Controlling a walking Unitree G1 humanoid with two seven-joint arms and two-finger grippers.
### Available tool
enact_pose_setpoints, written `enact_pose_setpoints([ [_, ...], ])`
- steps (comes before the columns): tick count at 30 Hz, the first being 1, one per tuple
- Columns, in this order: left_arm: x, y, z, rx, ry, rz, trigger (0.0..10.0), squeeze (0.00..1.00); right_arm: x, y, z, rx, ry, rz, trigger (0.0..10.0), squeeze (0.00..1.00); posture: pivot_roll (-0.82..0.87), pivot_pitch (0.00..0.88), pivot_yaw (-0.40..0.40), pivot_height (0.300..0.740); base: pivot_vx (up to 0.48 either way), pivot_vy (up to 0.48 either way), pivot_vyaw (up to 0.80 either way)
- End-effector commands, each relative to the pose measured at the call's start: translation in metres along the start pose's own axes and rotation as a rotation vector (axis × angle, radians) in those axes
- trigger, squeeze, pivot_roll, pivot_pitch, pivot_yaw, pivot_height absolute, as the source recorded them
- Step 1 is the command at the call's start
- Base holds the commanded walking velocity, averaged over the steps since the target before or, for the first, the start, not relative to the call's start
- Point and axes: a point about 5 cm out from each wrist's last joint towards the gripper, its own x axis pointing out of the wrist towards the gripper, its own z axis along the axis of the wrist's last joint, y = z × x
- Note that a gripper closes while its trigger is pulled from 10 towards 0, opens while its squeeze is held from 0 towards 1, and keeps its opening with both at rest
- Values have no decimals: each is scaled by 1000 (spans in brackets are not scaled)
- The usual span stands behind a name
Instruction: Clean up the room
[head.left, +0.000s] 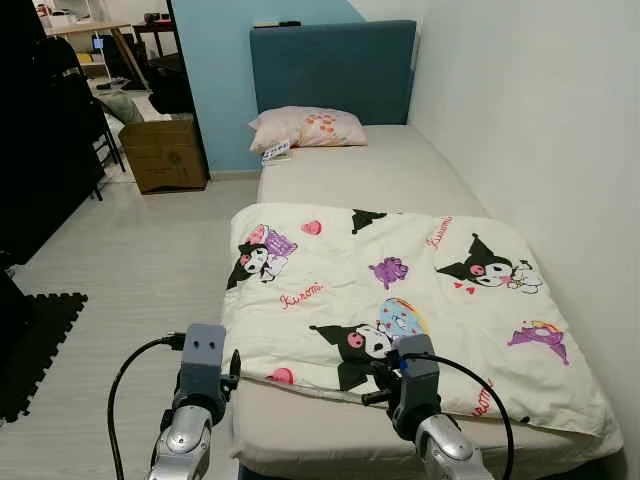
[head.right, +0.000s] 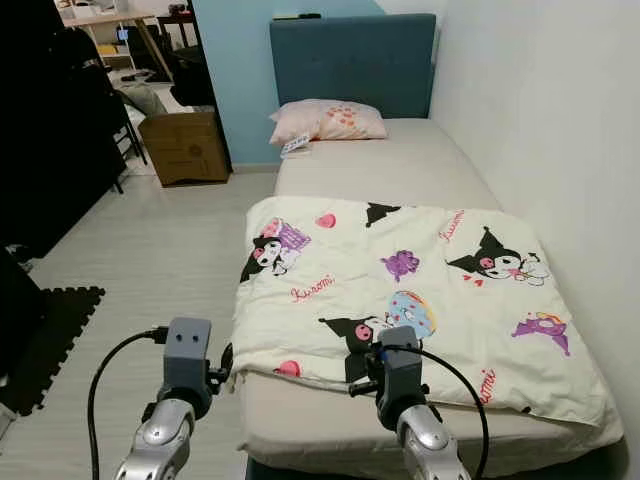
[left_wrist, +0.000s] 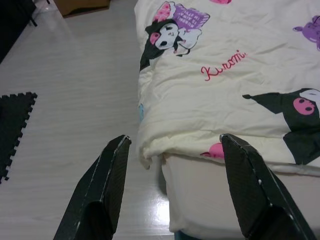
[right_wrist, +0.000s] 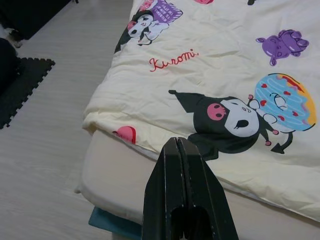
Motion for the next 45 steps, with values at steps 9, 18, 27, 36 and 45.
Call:
enact_pose_setpoints([
  [9, 0, 7, 0, 12, -13, -5, 10000, 0, 1, 2, 3, -2, -15, 3, 10000, 0, -13, 30, 26, 740, 0, 0, 0],
  [18, 2, 15, -1, -8, 6, -5, 10000, 0, 11, 4, 16, -36, -36, -17, 10000, 0, -16, 20, 28, 740, 0, 0, 0],
  [27, 2, 12, -2, -10, 8, -40, 10000, 0, 17, 4, 16, -55, -20, -28, 10000, 0, -12, 10, 27, 740, 0, 0, 0],
  [36, 3, 11, -4, 28, 6, -45, 10000, 0, 25, 6, 15, -21, 19, -48, 10000, 0, -10, 16, 25, 735, 0, 0, 0],
  [45, 7, 14, 0, 38, 2, -39, 10000, 0, 29, 8, 18, -10, 15, -34, 10000, 0, -9, 28, 19, 705, 0, 0, 0],
])
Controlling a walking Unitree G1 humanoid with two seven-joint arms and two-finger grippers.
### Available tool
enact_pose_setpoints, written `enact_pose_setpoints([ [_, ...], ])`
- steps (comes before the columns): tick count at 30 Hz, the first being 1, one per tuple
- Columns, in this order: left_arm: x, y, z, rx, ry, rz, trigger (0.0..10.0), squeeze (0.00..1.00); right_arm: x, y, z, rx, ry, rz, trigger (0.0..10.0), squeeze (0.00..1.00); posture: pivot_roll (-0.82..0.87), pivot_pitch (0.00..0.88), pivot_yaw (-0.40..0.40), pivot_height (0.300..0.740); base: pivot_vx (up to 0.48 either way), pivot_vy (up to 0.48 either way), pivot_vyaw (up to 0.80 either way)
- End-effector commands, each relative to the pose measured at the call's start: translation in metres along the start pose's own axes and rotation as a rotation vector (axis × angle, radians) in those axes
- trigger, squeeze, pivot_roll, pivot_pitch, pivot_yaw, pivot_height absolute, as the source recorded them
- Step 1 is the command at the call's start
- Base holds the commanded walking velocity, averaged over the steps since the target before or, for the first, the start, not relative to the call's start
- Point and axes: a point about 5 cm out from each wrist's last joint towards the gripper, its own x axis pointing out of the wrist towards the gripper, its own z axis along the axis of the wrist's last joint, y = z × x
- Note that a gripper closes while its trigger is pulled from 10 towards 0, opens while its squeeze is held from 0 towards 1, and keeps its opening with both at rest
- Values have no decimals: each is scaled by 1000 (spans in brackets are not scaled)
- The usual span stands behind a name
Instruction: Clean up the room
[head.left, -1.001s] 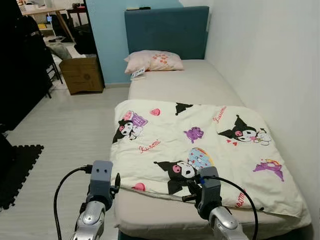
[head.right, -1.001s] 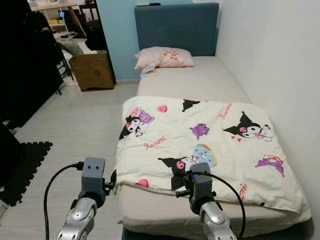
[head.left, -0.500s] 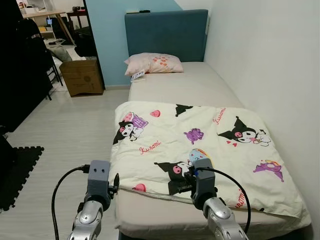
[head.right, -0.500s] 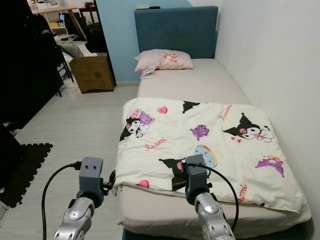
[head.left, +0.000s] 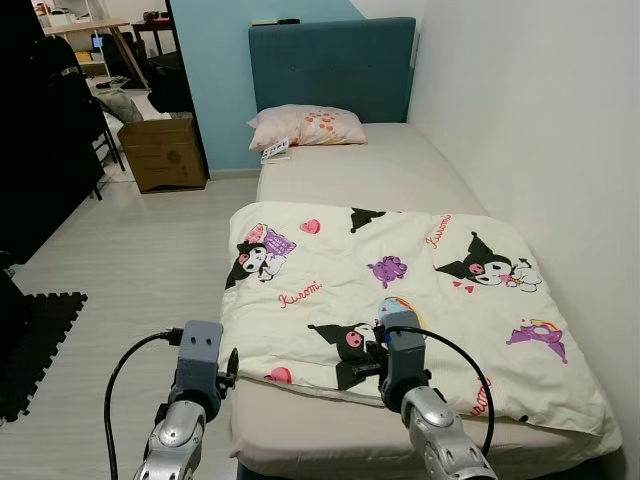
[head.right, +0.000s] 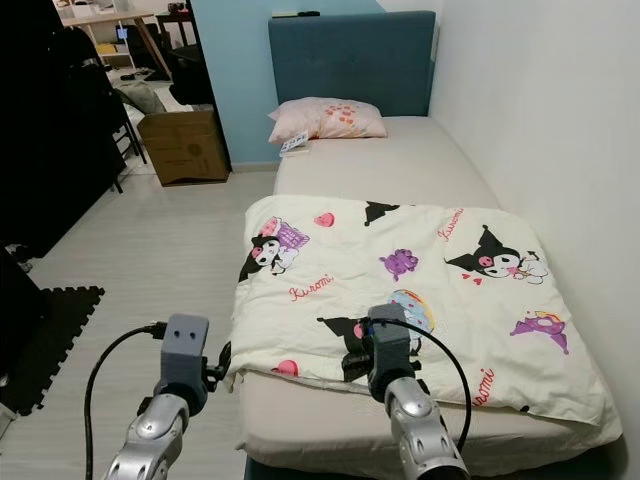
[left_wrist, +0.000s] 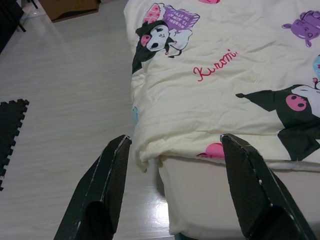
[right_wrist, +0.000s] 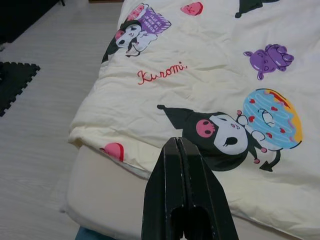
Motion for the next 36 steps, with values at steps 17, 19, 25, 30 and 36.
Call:
enact_pose_setpoints([
  [17, 1, 8, -4, 19, 15, 30, 10000, 0, 3, 3, -5, 8, 33, 26, 10000, 0, -10, 36, 13, 655, 0, 0, 0],
  [19, 1, 8, -4, 19, 15, 32, 10000, 0, 3, 3, -5, 8, 33, 27, 10000, 0, -10, 37, 10, 645, 0, 0, 0],
  [25, 0, 8, -5, 18, 18, 41, 10000, 0, 4, 4, -4, 10, 27, 34, 10000, 0, -10, 40, 10, 630, 0, 0, 0],
  [30, 0, 9, -5, 19, 19, 45, 10000, 0, 4, 5, -3, 9, 25, 37, 10000, 0, -10, 40, 9, 630, 0, 0, 0],
  [36, 0, 9, -5, 22, 16, 56, 10000, 0, 7, 7, 1, 8, 15, 41, 10000, 0, -11, 43, 9, 630, 0, 0, 0],
])
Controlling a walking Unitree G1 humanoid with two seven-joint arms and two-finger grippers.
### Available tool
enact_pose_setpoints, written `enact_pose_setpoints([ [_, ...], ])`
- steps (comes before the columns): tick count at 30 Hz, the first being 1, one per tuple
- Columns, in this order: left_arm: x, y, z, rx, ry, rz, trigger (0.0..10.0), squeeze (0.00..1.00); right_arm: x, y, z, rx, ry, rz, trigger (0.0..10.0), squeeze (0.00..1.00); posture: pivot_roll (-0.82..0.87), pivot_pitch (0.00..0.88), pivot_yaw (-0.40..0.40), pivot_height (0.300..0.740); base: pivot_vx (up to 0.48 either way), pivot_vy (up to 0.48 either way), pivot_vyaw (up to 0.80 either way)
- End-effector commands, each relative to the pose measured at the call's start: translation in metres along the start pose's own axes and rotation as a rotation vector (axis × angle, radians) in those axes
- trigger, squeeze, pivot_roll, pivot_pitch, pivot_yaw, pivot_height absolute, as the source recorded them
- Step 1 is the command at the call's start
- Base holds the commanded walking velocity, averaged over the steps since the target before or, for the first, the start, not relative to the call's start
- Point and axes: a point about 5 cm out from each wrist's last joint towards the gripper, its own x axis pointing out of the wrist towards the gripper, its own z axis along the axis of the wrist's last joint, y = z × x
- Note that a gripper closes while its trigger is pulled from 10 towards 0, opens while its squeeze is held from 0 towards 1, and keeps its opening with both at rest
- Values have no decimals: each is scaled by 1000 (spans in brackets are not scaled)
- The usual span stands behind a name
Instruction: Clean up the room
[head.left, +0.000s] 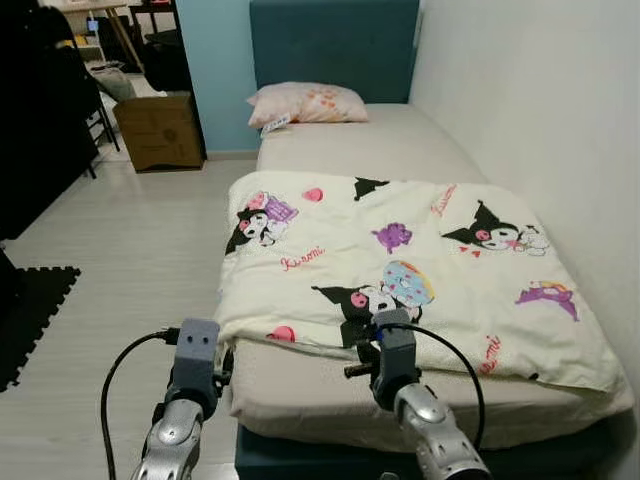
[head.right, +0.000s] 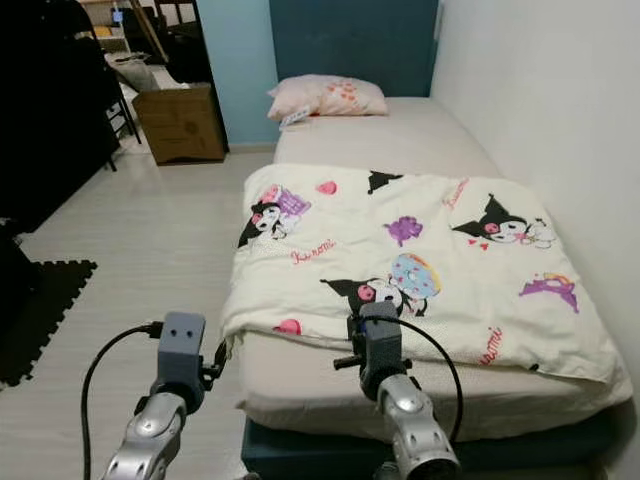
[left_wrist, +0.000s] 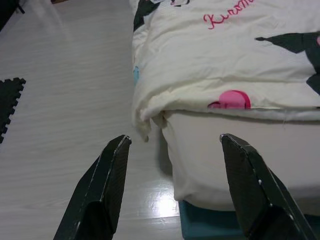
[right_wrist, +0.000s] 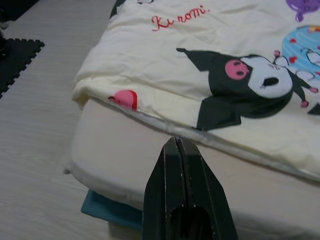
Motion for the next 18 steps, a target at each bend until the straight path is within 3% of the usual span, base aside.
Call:
enact_pose_setpoints([
  [1, -1, 5, -4, 17, 8, 16, 10000, 0, 2, 2, 3, -1, -9, 6, 10000, 0, -12, 46, 9, 630, 0, 0, 0],
  [18, 3, 15, 0, 35, 0, 48, 10000, 0, 13, 7, 18, -27, -23, 51, 10000, 0, -12, 71, -6, 566, 0, 0, 0],
])
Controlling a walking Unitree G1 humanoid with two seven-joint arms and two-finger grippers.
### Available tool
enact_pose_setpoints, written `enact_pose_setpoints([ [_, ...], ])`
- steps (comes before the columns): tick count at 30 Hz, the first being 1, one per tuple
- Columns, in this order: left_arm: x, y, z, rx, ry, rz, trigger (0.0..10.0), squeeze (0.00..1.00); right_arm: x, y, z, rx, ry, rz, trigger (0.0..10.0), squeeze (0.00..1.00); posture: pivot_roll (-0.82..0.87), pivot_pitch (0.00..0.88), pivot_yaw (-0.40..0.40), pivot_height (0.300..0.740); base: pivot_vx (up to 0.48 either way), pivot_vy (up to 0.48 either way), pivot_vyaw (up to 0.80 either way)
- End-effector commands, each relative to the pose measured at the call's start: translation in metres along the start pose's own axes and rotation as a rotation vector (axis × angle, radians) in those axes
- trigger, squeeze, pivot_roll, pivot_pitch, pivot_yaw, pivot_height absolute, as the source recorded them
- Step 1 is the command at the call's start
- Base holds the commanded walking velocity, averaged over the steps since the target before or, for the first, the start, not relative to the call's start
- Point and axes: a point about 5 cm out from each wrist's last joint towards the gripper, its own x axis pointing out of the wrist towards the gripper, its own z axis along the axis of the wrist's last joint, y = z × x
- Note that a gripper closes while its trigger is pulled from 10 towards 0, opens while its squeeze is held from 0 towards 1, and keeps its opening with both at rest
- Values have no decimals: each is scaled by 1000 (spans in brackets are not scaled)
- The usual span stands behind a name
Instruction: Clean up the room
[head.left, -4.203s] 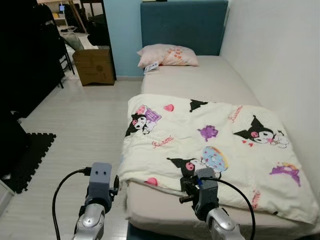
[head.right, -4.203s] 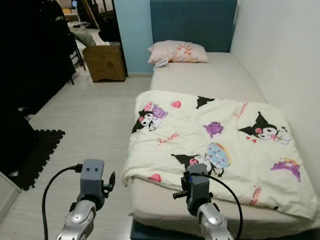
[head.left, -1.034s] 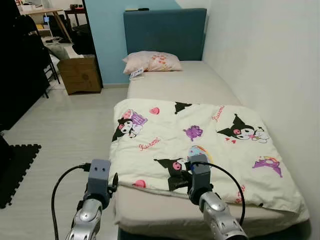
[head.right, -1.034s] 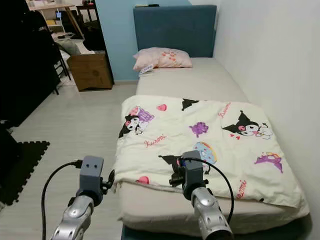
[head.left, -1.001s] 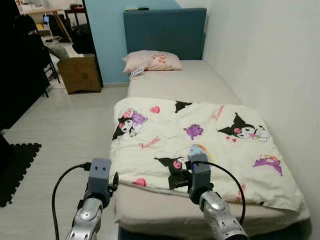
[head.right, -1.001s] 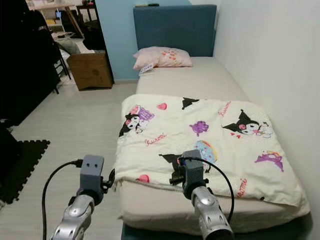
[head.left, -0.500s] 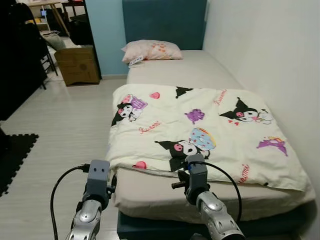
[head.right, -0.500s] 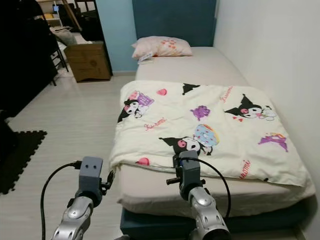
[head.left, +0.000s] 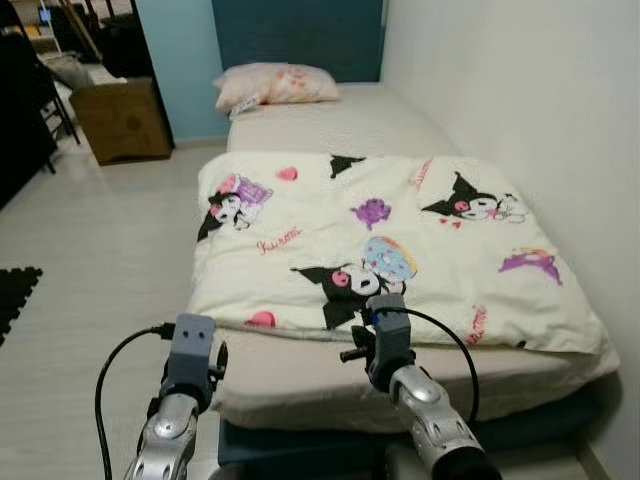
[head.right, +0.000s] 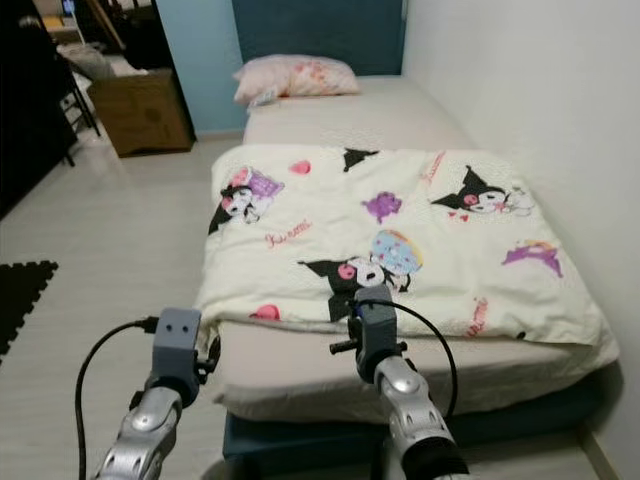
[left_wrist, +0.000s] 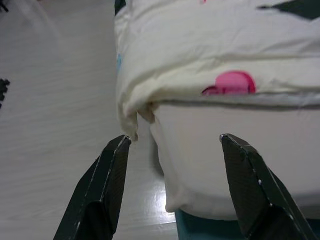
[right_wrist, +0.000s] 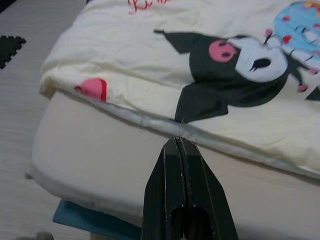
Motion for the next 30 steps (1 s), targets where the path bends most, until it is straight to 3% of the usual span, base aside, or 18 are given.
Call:
enact_pose_setpoints([
  [1, 0, 5, -2, 18, 6, 12, 10000, 0, 3, 3, 2, -5, 0, 17, 10000, 0, -10, 76, -9, 566, 0, 0, 0],
  [10, 9, 9, 9, 67, -27, -11, 10000, 0, 13, 4, 18, -49, -18, 62, 10000, 0, 0, 101, -17, 566, 0, 0, 0],
  [16, 32, 24, 33, 167, -69, -22, 10000, 0, 27, 9, 44, -128, -32, 128, 10000, 0, 11, 162, -28, 561, 0, 0, 0],
  [20, 37, 30, 38, 190, -73, -19, 10000, 0, 29, 11, 48, -150, -33, 148, 10000, 0, 13, 174, -31, 551, 0, 0, 0],
  [22, 41, 35, 43, 240, -79, -30, 10000, 0, 32, 13, 52, -192, -26, 172, 10000, 0, 19, 197, -36, 541, 0, 0, 0],
  [30, 45, 37, 48, 304, -92, -65, 10000, 0, 35, 13, 58, -252, -18, 190, 10000, 0, 25, 215, -34, 521, 0, 0, 0],
])
